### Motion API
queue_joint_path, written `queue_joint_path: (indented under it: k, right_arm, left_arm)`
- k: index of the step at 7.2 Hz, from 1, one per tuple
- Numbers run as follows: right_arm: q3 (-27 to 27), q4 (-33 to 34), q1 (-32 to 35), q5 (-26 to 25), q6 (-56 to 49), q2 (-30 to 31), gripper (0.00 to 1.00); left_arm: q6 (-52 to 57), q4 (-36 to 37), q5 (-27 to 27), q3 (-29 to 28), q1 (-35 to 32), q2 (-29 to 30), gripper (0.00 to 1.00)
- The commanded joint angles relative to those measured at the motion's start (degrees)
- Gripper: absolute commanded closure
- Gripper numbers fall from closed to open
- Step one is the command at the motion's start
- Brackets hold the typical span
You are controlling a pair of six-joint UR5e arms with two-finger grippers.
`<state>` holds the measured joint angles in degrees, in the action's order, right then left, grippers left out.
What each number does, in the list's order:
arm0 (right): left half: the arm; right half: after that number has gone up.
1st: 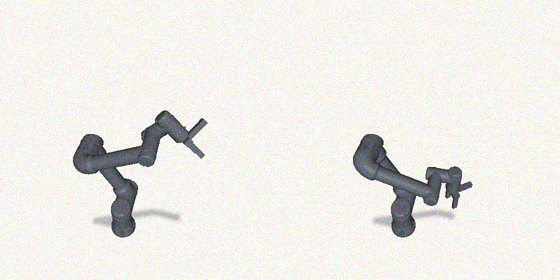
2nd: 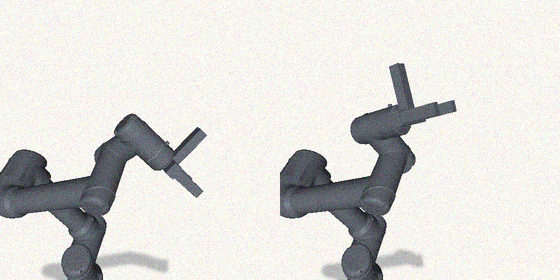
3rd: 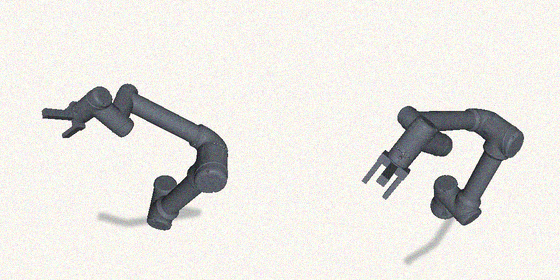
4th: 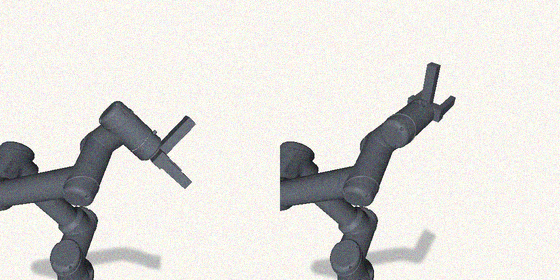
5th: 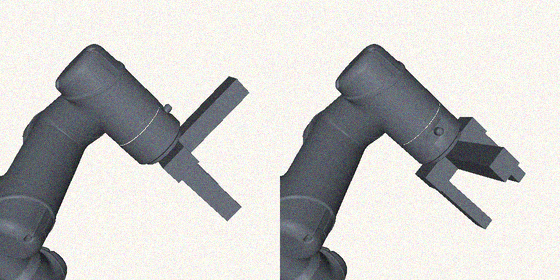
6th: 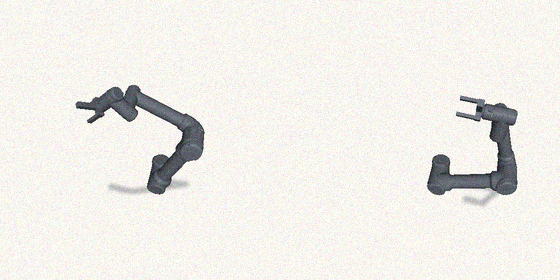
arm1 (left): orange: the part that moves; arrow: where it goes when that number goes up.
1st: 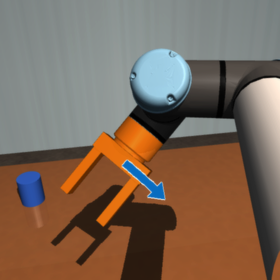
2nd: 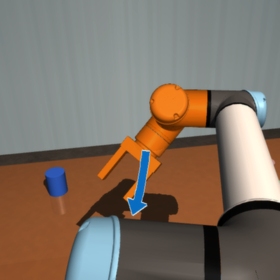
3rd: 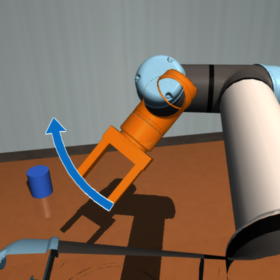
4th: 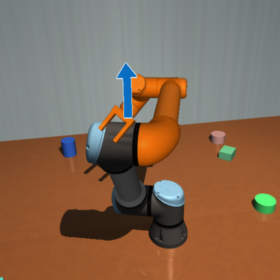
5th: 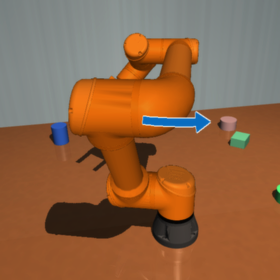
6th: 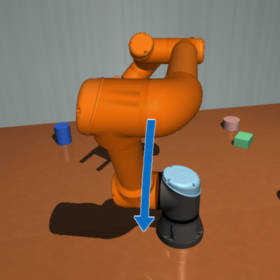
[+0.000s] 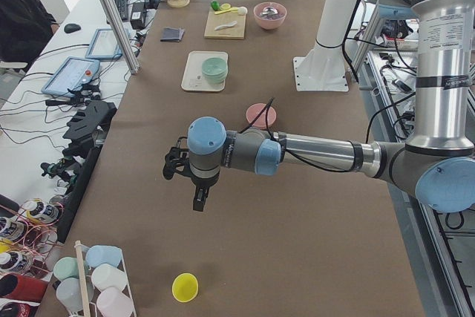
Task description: Stack pink bowl on green and place spoon
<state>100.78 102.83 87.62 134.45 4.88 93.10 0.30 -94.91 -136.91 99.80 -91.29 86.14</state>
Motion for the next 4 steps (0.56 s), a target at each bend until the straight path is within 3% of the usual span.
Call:
queue_joint_path:
  k: [1,4]
  right_arm:
    - [-0.1,0.0,0.1,0.0,0.0,0.0,0.00]
    - [0.0,-0.1,0.1,0.3,-0.1,-0.3,0.00]
  left_arm:
    - [0.1,0.1,0.0,-0.1,0.0,-0.1,0.02]
    - [0.1,0.1,0.1,-0.2,0.1,0.0,0.02]
